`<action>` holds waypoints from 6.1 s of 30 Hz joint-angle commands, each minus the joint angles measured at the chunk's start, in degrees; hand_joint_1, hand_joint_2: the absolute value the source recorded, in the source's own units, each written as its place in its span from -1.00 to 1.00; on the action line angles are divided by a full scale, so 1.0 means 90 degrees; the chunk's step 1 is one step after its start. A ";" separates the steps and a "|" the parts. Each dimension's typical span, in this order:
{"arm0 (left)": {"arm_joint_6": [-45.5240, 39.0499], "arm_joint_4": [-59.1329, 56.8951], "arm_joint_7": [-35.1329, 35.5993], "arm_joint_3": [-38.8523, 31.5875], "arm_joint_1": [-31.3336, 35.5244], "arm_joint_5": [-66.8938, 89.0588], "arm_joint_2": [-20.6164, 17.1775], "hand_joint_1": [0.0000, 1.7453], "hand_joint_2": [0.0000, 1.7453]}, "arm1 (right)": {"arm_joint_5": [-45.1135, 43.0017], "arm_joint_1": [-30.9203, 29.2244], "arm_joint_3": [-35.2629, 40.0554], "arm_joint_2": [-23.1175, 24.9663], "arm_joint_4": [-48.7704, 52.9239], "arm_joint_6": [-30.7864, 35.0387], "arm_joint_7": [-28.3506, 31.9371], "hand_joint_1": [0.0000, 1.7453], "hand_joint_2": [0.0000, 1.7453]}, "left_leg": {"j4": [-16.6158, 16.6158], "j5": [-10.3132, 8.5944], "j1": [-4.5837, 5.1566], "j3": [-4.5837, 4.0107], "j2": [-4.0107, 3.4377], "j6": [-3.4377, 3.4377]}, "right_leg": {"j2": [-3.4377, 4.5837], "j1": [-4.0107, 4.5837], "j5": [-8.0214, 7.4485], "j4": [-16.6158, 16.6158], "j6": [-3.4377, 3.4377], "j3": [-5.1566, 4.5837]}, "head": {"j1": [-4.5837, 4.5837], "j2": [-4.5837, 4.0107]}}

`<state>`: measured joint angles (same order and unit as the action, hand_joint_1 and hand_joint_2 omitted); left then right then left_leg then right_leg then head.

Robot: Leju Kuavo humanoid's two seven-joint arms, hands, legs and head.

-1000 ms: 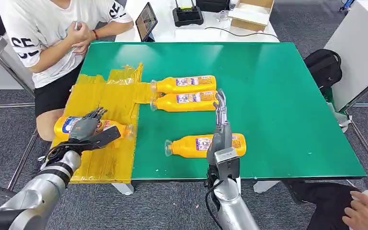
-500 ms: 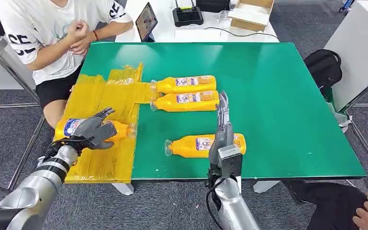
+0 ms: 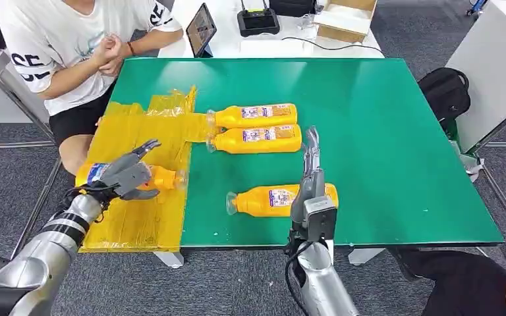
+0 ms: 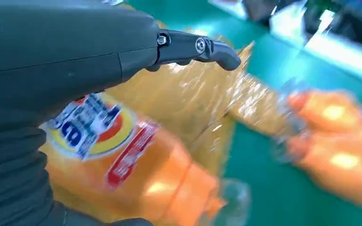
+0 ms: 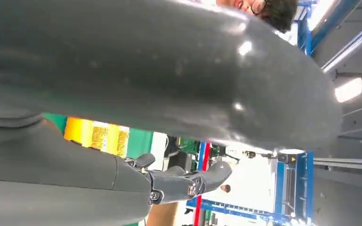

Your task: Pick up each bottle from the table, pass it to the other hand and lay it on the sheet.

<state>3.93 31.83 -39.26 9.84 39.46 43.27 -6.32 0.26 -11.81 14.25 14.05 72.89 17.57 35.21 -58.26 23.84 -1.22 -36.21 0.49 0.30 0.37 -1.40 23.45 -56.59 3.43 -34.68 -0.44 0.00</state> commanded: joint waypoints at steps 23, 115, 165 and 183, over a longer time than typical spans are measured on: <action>-0.1753 0.3781 -0.0060 -0.1229 -0.2229 -0.3358 0.1874 -1.00 1.00 | 0.3208 -0.0629 0.0675 -0.1079 -0.1172 -0.0080 -0.1826 -1.00 1.00 | 0.0013 0.0013 0.0003 0.0040 -0.0004 -0.0016 | -0.0004 0.0003 0.0008 0.0022 -0.0011 0.0047 | 0.0000 0.0000; -0.1167 0.2636 0.0062 -0.1041 -0.2425 -0.3527 0.1927 -1.00 1.00 | 0.4491 -0.2036 0.1260 -0.2562 -0.3113 -0.2194 -0.4104 -1.00 1.00 | 0.0005 0.0009 0.0003 0.0032 -0.0003 -0.0015 | -0.0003 0.0003 0.0002 0.0016 -0.0014 0.0036 | 0.0005 0.0000; -0.0843 0.2953 0.0363 -0.0437 -0.2553 -0.4386 0.2162 -1.00 1.00 | 0.2697 -0.0354 -0.0552 -0.1070 0.0758 0.1590 -0.0777 1.00 1.00 | -0.0008 0.0021 -0.0001 0.0041 0.0021 -0.0017 | -0.0024 0.0008 0.0021 0.0001 -0.0015 0.0052 | 0.0005 0.0000; 0.1359 0.4022 0.1215 0.0863 -0.2970 -0.6031 0.1938 -1.00 1.00 | 0.3089 -0.0275 -0.0161 -0.0787 -0.0804 0.1533 0.0085 1.00 1.00 | 0.0013 0.0022 0.0004 0.0065 -0.0017 -0.0014 | 0.0011 0.0002 0.0007 0.0027 -0.0023 0.0067 | 0.0005 0.0000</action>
<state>14.95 67.05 -29.03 13.39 12.46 -9.85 13.09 27.97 -13.28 10.97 4.93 74.93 32.06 35.27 -58.26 23.90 -1.14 -36.13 0.56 0.25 0.34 -1.50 23.46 -56.52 3.48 -34.53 -0.39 0.00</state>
